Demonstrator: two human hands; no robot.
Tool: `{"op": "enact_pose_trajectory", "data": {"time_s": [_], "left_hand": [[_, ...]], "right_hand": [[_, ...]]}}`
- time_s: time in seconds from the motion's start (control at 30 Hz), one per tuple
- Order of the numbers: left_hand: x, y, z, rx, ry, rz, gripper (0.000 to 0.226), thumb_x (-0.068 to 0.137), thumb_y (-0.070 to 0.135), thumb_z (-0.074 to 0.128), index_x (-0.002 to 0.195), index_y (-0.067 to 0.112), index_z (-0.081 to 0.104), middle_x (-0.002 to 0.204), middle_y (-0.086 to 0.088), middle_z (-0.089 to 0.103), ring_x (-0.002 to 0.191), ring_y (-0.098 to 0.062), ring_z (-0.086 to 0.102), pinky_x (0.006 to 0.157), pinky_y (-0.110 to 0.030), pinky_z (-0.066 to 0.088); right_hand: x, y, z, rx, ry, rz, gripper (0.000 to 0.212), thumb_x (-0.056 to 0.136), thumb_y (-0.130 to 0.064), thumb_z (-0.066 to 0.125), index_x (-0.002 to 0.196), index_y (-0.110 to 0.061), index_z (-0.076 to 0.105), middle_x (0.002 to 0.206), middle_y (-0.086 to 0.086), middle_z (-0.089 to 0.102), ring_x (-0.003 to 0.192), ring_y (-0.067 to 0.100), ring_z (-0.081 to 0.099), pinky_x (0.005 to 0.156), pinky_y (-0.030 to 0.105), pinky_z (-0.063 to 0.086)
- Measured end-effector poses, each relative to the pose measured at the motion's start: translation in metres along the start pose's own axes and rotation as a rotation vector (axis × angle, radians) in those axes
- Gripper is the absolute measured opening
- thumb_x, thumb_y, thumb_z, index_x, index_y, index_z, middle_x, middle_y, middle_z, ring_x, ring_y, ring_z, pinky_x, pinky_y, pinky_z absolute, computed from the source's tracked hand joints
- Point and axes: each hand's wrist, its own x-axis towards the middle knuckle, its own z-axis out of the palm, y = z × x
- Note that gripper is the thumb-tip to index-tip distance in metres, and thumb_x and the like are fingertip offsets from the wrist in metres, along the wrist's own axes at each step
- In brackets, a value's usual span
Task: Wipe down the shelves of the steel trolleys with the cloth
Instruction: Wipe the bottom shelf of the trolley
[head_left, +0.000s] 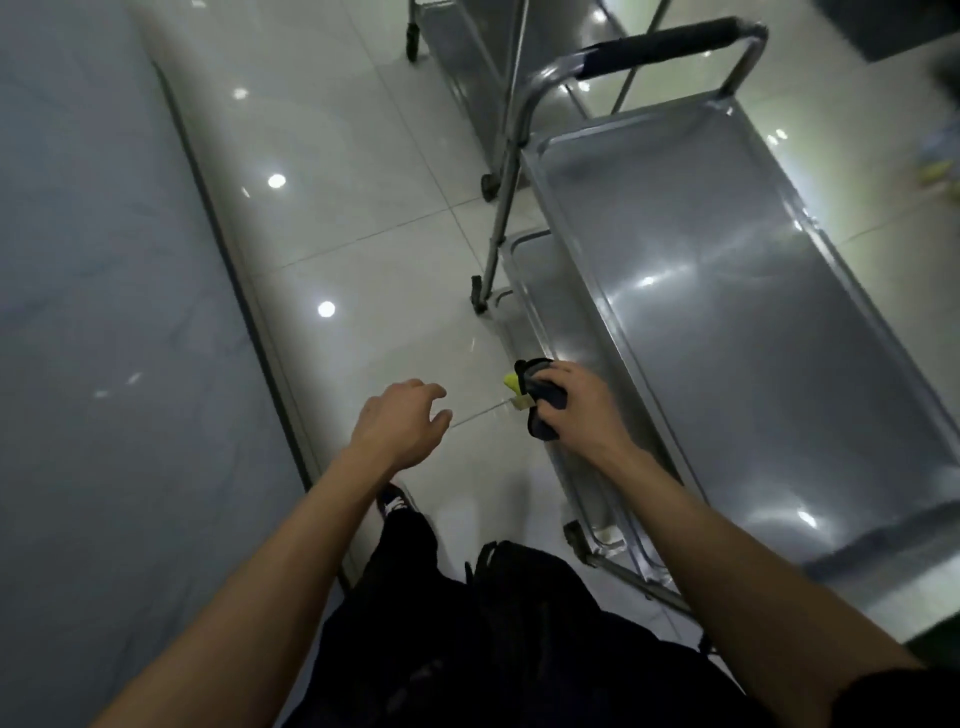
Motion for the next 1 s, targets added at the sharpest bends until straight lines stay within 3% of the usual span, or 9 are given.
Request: {"op": "enact_pose_trajectory", "data": {"time_s": [0.2,0.4,0.57,0.73,1.0], "left_hand": [[0.080,0.011,-0.052,0.095,-0.047,0.242,0.046,0.101,0.046,0.048,0.141,0.025,0.053,0.136,-0.003,0.058,0.122,-0.026,0.056,0.097,-0.040,0.048],[0.152,0.048,-0.067,0.227,-0.132,0.428,0.045,0.101,0.044,0.048,0.141,0.024,0.053,0.137,-0.004,0.057,0.124,-0.027,0.055,0.099,-0.042,0.047],[0.194,0.068,-0.074,0.368,-0.225,0.503,0.047,0.101,0.044,0.047,0.143,0.024,0.051,0.142,-0.004,0.055,0.126,-0.026,0.053,0.102,-0.044,0.046],[0.228,0.068,-0.079,0.433,-0.292,0.535,0.047,0.101,0.045,0.047,0.143,0.023,0.050,0.142,-0.004,0.054,0.127,-0.026,0.053,0.102,-0.043,0.045],[0.275,0.072,-0.079,0.447,-0.368,0.653,0.046,0.100,0.044,0.050,0.141,0.023,0.053,0.141,-0.004,0.056,0.128,-0.026,0.052,0.102,-0.043,0.045]], "right_hand": [[0.015,-0.007,-0.003,0.074,0.172,0.162,0.039,0.077,-0.013,0.071,0.116,-0.022,0.069,0.122,-0.008,0.060,0.109,0.010,0.056,0.095,0.023,0.043],[0.031,0.008,0.003,0.179,0.328,0.295,0.037,0.078,-0.013,0.073,0.114,-0.022,0.070,0.121,-0.010,0.059,0.107,0.009,0.055,0.097,0.029,0.046],[0.051,0.027,0.007,0.247,0.332,0.383,0.037,0.081,-0.013,0.071,0.117,-0.019,0.069,0.128,-0.005,0.058,0.115,0.020,0.055,0.101,0.041,0.046],[0.061,0.030,0.021,0.293,0.295,0.486,0.038,0.082,-0.011,0.070,0.120,-0.016,0.068,0.132,0.002,0.056,0.120,0.023,0.054,0.105,0.039,0.044],[0.082,0.011,0.030,0.268,0.419,0.511,0.028,0.078,-0.005,0.068,0.105,-0.011,0.072,0.117,0.008,0.063,0.107,0.025,0.059,0.094,0.041,0.049]]}}
